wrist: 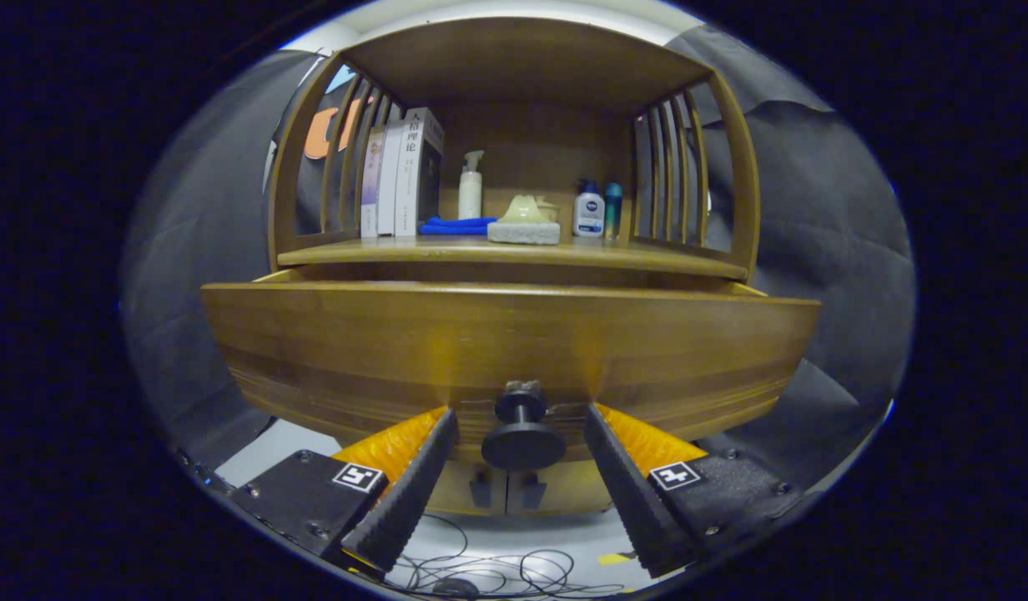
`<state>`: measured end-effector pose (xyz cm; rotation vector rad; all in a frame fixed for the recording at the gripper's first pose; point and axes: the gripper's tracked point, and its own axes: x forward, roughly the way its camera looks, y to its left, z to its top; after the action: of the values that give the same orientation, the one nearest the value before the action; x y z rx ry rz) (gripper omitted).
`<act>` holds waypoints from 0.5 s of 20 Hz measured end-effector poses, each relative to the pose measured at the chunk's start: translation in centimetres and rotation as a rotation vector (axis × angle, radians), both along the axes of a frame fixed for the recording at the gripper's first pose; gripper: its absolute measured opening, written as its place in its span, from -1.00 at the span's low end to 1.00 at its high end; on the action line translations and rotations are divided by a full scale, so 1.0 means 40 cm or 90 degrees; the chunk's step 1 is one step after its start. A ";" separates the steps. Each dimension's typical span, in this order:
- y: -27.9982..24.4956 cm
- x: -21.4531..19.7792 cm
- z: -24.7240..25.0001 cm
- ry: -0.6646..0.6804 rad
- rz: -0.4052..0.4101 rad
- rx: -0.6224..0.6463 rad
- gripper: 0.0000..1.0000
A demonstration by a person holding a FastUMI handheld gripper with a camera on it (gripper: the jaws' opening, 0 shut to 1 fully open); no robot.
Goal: Pull open the drawer, take out the items inside it, and place them on the countertop above the cabinet.
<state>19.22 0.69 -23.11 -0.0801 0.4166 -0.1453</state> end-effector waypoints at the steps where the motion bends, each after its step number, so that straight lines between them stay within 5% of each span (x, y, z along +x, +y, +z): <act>1: 0.000 0.011 -0.001 0.003 0.000 -0.002 1.00; 10: -0.010 0.118 -0.006 0.024 -0.006 -0.006 1.00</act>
<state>23.95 0.27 -23.35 -0.0908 0.4544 -0.1558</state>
